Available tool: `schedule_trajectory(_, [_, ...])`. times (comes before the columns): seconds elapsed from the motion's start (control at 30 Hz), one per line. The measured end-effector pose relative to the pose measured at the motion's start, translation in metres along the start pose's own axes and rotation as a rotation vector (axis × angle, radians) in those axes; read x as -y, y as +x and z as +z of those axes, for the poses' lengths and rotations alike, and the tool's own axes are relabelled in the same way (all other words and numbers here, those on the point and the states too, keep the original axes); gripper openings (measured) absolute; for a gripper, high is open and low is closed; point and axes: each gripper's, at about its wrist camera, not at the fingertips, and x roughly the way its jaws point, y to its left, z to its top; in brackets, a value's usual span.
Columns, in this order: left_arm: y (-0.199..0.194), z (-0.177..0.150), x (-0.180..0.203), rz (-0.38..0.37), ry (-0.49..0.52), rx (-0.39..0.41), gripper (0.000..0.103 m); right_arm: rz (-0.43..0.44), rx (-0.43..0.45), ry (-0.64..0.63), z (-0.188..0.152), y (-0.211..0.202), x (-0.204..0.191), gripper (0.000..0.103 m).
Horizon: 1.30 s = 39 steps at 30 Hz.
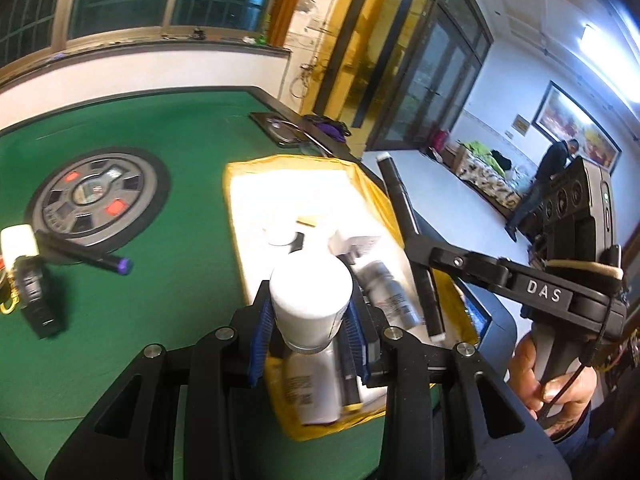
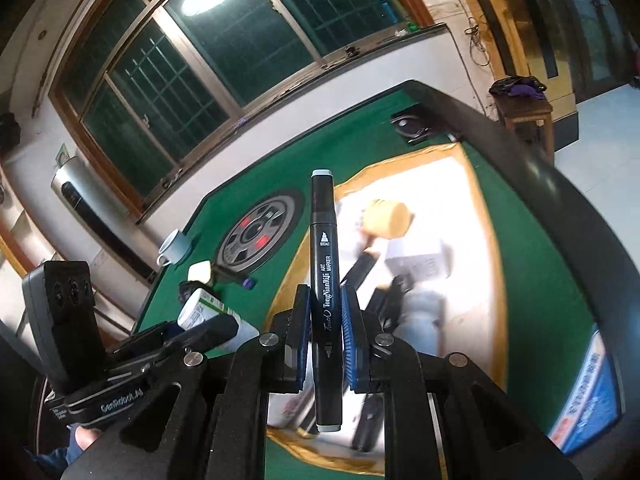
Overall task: Organize rigid objects
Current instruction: 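Carry the white bottle and black marker over the tray with both tools, then lower the bottle and marker into the tray and open both tools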
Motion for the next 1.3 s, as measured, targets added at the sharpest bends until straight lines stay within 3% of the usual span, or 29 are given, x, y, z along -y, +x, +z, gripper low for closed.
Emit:
schedule_trajectory(0.27, [0.027, 0.005, 0.015, -0.034, 0.01, -0.064, 0.031, -0.028, 0.004, 0.008, 0.018, 0.0, 0.019, 0.013])
schedule_trajectory(0.63, [0.068, 0.009, 0.018, -0.089, -0.018, -0.205, 0.031, -0.139, -0.048, -0.012, 0.049, 0.026, 0.043, 0.013])
schedule_trajectory(1.0, [0.072, 0.019, 0.022, -0.099, -0.013, -0.225, 0.031, -0.29, -0.128, -0.023, 0.07, 0.053, 0.057, 0.013])
schedule_trajectory(1.3, [0.073, 0.016, 0.018, -0.113, -0.038, -0.21, 0.031, -0.315, -0.16, -0.015, 0.071, 0.057, 0.06, 0.014])
